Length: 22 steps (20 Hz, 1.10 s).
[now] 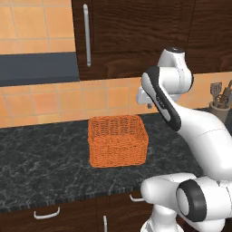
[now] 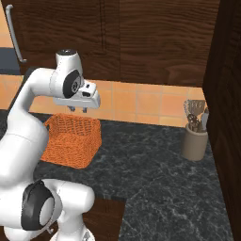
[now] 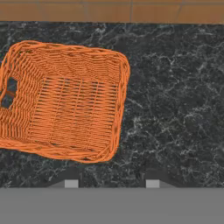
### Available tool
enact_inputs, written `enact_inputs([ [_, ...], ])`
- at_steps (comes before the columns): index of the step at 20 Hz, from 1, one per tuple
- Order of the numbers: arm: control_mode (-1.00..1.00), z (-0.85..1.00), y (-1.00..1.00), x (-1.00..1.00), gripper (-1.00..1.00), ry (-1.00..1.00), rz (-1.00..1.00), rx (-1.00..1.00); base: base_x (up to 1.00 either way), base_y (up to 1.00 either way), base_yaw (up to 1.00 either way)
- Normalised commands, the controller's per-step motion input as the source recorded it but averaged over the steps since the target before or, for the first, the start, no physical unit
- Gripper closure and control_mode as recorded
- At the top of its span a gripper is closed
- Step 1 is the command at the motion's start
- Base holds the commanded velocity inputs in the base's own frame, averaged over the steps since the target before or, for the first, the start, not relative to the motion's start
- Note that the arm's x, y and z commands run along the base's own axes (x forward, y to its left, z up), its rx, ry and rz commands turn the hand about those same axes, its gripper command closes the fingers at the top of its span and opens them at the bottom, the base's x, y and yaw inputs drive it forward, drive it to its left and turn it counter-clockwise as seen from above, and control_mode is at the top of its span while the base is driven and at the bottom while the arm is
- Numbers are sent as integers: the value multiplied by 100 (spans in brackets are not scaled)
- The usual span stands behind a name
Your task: Open the cabinet, pick up the bread from the cabinet and place it in the basket. Then move the basket to the dining counter.
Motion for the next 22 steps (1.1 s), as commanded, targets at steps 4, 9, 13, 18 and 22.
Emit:
enact_inputs([
  [4,-100,0,0,-56,-100,-8,1,0,0,0,0],
  [9,-100,24,23,-97,-100,-50,5,-2,0,0,0],
  [13,-100,89,95,-28,-100,-52,-4,-1,0,0,0],
  [18,-100,83,100,-13,-100,-17,-14,0,0,0,0],
  [22,-100,74,100,0,-100,-15,-8,0,0,0,0],
])
